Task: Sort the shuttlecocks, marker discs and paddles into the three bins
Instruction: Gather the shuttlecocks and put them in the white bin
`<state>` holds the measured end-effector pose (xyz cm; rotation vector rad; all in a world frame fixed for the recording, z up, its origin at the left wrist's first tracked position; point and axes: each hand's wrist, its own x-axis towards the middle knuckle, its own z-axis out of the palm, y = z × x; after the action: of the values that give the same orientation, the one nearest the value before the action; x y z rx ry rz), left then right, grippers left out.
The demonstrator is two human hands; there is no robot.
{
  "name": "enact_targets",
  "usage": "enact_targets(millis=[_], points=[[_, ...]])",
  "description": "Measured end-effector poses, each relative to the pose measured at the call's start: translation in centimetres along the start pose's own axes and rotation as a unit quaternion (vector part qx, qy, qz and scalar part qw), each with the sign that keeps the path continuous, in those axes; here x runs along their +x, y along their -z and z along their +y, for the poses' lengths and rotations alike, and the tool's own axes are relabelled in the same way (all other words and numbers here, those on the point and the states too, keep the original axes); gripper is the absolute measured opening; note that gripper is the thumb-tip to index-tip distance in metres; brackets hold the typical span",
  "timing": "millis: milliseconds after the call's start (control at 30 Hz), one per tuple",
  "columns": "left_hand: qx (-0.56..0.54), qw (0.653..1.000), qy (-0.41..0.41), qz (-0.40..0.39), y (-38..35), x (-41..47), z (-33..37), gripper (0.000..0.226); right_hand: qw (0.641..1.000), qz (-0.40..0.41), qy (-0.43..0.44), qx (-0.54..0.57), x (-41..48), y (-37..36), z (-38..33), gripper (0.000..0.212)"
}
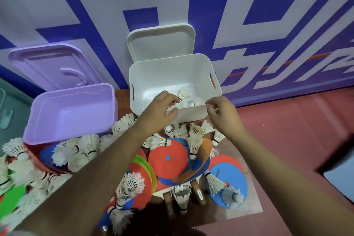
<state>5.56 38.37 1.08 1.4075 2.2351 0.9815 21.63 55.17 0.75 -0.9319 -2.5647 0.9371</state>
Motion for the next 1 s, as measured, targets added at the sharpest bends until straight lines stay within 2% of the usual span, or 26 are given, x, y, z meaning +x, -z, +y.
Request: enact_targets(millis=[67,167,333,433,600,733,833,933,1000], points=[[-0.037,0.999,0.016,-0.015,-2.0,-2.9,1.5,0.017,1.0,0.008,-0.009,0.02,-3.0,0.2,1.2,0.014],[-0.04,0.994,0.065,-0.074,-6.3,-5.7,1.4,0.02,0.998,-0.029,-0.044,0.016,-6.4,-1.1,3.5,0.012],[0.052,0.969,0.196,-0.14,-12.5,-5.6,-0.3,0.055,0.992,-0.083,-0.091,0.022,-9.1,-3.3,5.2,0.019],[0.076,0.963,0.21,-0.15,-14.4,-5.1,-1.2,0.043,0.989,-0.102,-0.103,-0.002,-10.0,-4.2,6.5,0.023],[0.068,0.978,0.169,-0.1,-14.1,-5.2,-1.6,0.017,0.986,-0.082,-0.144,-0.005,-8.6,-4.2,9.2,0.027],[-0.033,0.987,0.155,-0.035,-11.5,-5.9,-0.4,0.003,0.978,-0.092,-0.187,-0.025,-4.7,-5.1,11.2,0.049],[-0.097,0.977,0.185,-0.038,-9.8,-6.8,0.7,0.006,0.96,-0.126,-0.244,-0.058,-2.3,-7.0,12.7,0.062],[-0.13,0.969,0.207,-0.039,-9.1,-7.0,0.9,0.013,0.951,-0.167,-0.25,-0.077,-1.5,-8.8,14.4,0.039],[-0.145,0.965,0.216,-0.037,-8.9,-6.8,0.8,0.019,0.962,-0.137,-0.23,-0.056,-1.6,-8.4,13.9,0.032]])
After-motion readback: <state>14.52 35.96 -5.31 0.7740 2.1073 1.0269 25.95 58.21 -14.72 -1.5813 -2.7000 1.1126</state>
